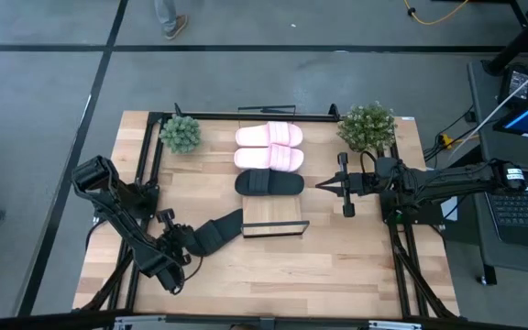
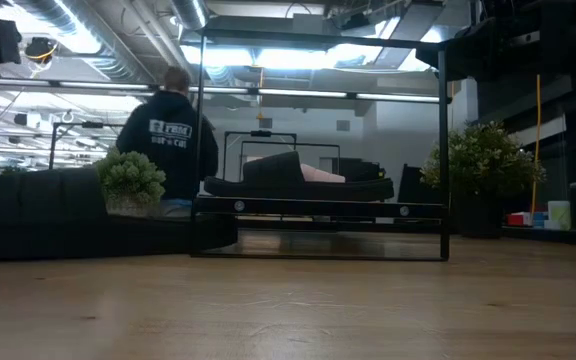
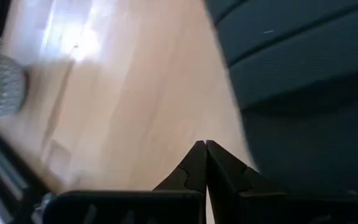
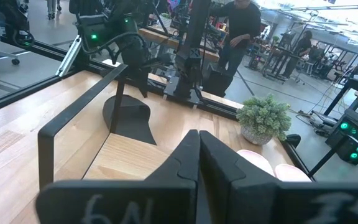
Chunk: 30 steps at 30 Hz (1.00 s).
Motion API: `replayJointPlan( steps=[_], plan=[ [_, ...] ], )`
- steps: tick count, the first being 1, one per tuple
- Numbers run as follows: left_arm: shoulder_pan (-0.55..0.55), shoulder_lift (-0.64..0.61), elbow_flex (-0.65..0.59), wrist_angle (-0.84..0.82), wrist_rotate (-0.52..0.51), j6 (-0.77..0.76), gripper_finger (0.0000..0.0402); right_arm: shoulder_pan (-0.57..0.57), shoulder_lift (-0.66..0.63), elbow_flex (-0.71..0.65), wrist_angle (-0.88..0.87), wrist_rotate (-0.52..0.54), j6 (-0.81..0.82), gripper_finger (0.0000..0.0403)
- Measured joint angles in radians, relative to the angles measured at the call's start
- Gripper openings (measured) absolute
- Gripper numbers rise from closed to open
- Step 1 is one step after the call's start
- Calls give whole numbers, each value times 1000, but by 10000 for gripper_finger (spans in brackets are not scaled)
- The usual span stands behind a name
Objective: Pick and place slides into the shelf
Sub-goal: Put the black slides on the shelf
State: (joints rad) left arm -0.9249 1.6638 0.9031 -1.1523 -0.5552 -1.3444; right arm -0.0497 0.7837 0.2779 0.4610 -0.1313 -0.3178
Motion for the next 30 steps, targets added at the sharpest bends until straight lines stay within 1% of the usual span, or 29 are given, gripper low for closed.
replayJointPlan(
  steps=[8,18,24,30],
  plan=[
    [-11,0,0,48,-5,-68,1,0,0,0,0,0,0,14],
    [25,0,0,57,-10,-52,0,0,0,0,0,0,0,14],
    [28,0,-1,64,-10,-37,0,0,0,0,0,0,1,14],
    [28,0,-1,66,-9,-77,1,0,0,0,0,0,2,14]
  ],
)
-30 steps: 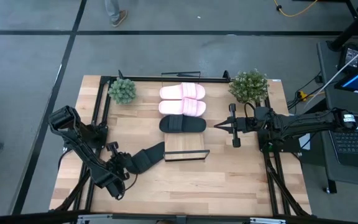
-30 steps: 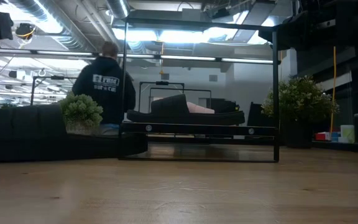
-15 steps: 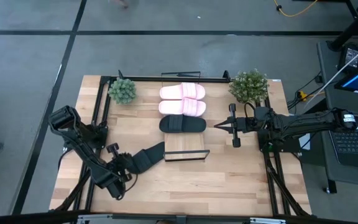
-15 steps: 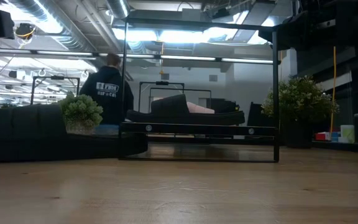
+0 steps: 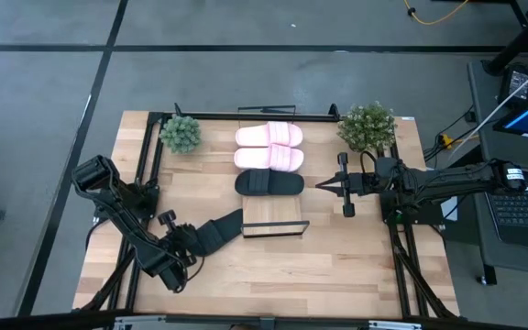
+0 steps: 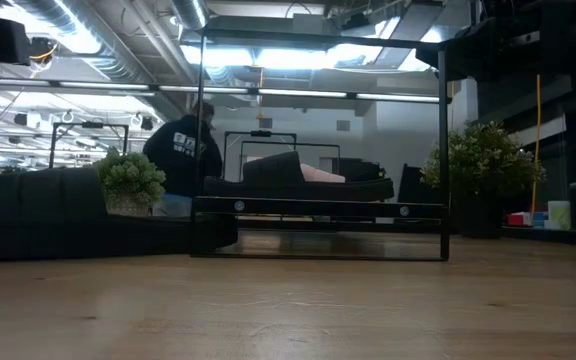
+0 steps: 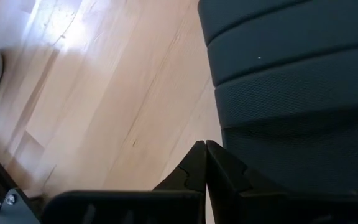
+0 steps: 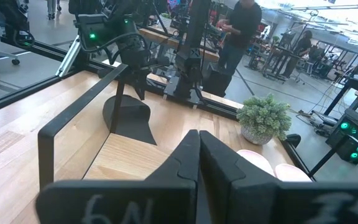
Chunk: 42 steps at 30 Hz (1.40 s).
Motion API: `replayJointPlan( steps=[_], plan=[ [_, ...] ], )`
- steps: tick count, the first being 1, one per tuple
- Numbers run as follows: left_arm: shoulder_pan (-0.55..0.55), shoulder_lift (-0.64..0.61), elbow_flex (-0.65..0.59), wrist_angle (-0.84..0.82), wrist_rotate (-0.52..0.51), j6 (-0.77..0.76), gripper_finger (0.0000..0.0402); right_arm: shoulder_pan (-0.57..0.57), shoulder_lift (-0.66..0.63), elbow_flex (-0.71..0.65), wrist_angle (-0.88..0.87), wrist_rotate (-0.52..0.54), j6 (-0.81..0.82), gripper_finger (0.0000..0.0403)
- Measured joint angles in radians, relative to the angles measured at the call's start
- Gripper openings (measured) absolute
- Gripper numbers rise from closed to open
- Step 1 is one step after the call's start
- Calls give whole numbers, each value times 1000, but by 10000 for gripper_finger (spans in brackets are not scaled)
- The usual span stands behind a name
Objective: Pick and place slides into the shelf
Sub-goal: Put the black slides on the shelf
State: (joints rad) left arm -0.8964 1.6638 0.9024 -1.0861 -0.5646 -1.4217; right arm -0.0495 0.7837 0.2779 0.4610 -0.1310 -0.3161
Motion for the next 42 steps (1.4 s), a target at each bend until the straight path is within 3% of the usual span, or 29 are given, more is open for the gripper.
replayJointPlan(
  steps=[11,15,37,42],
  plan=[
    [0,0,0,0,-12,-9,110,0,0,0,0,0,1,14],
    [-1,0,0,17,-54,-8,132,0,0,0,0,0,1,14],
    [-9,1,0,97,-104,45,124,0,0,0,1,0,-1,14],
    [-9,2,-56,153,-109,45,124,0,0,0,2,0,-1,14]
  ],
)
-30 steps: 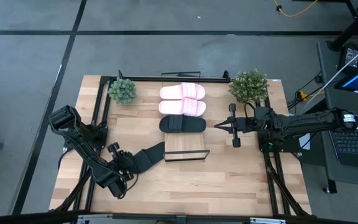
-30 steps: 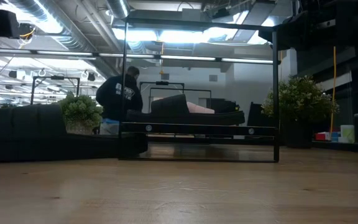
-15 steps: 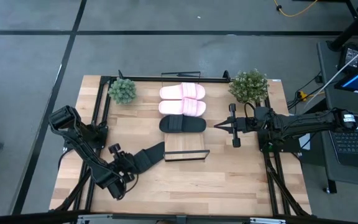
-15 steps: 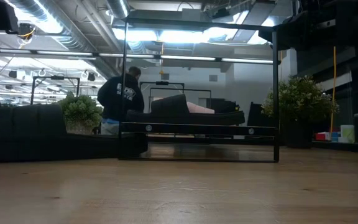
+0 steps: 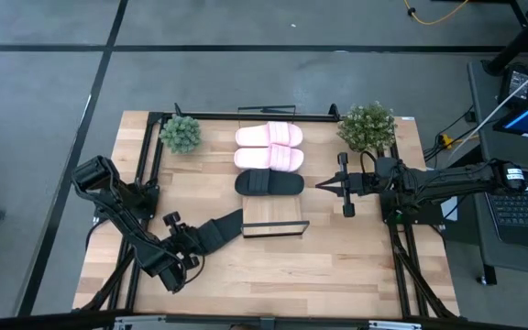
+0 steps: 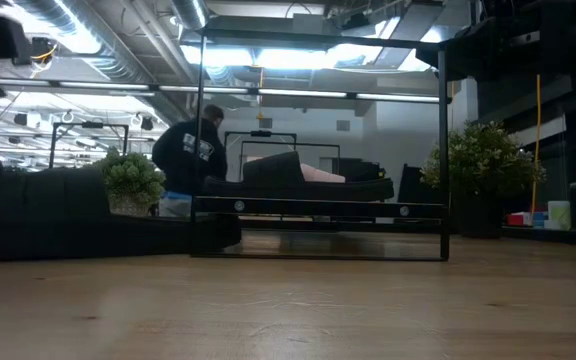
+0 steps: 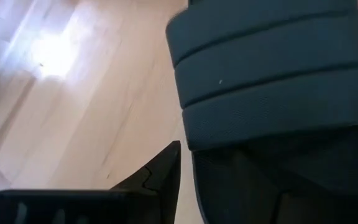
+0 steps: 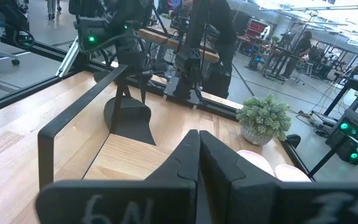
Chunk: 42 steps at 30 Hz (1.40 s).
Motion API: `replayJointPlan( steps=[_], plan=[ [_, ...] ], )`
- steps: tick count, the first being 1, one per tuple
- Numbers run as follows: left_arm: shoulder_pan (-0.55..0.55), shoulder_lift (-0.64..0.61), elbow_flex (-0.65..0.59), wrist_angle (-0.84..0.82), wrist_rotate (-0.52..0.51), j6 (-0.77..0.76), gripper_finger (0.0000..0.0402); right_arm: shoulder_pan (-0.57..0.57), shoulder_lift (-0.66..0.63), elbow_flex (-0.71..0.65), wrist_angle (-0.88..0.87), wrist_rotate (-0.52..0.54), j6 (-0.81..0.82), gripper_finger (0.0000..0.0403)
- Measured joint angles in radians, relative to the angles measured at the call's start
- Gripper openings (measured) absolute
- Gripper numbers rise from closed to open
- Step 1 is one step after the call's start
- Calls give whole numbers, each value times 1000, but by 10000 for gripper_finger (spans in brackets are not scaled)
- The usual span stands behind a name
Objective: Pick and place slides into the shelf
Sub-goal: Put the black slides on the shelf
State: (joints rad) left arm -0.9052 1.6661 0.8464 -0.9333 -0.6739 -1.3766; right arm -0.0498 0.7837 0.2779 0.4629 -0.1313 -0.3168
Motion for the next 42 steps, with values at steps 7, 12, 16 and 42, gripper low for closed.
replayJointPlan(
  steps=[7,12,16,42],
  plan=[
    [9,-3,-90,112,-22,0,124,0,0,0,2,0,0,14],
    [-3,-1,-87,110,-42,0,124,0,0,0,2,0,1,14],
    [-13,1,-82,108,-72,0,124,0,0,0,2,0,1,14],
    [-6,1,-80,117,-124,-9,4,0,0,0,2,0,1,14]
  ],
)
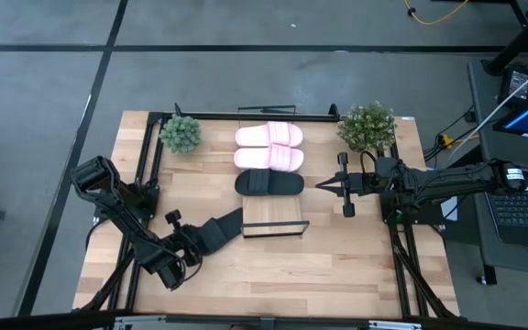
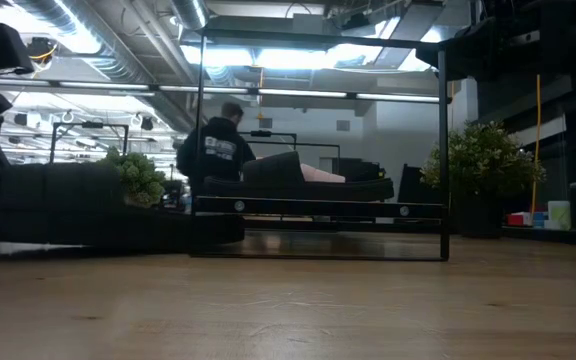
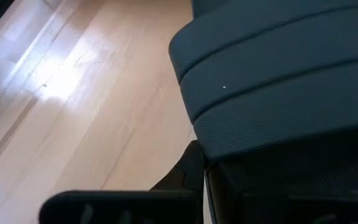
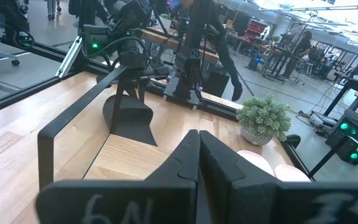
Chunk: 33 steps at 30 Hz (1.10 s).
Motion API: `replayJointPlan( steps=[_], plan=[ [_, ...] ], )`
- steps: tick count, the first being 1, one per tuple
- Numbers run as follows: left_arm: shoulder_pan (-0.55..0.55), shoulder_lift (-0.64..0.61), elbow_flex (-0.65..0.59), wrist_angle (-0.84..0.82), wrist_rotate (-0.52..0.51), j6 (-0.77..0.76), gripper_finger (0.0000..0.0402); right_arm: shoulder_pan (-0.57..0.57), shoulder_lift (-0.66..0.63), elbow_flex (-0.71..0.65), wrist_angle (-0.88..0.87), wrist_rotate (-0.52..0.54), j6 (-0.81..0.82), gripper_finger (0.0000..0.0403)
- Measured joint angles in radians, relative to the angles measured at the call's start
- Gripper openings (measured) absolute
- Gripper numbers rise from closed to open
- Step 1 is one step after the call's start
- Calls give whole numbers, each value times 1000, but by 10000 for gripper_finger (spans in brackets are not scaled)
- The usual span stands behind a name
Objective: Pick and place slides into the shelf
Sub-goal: Put the black slides on the shelf
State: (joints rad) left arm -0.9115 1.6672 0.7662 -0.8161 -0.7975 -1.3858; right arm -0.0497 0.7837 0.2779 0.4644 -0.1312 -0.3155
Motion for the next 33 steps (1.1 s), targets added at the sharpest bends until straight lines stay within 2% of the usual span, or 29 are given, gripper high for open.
replayJointPlan(
  steps=[9,17,25,33],
  plan=[
    [-43,0,25,-155,52,-101,2,0,0,0,0,0,0,14],
    [-84,0,187,-473,80,-133,1,0,0,0,0,0,0,14],
    [-129,-1,313,-761,81,-256,0,0,0,0,0,0,-1,14],
    [-138,-16,313,-755,-37,-232,0,0,0,0,2,0,-1,14]
  ],
)
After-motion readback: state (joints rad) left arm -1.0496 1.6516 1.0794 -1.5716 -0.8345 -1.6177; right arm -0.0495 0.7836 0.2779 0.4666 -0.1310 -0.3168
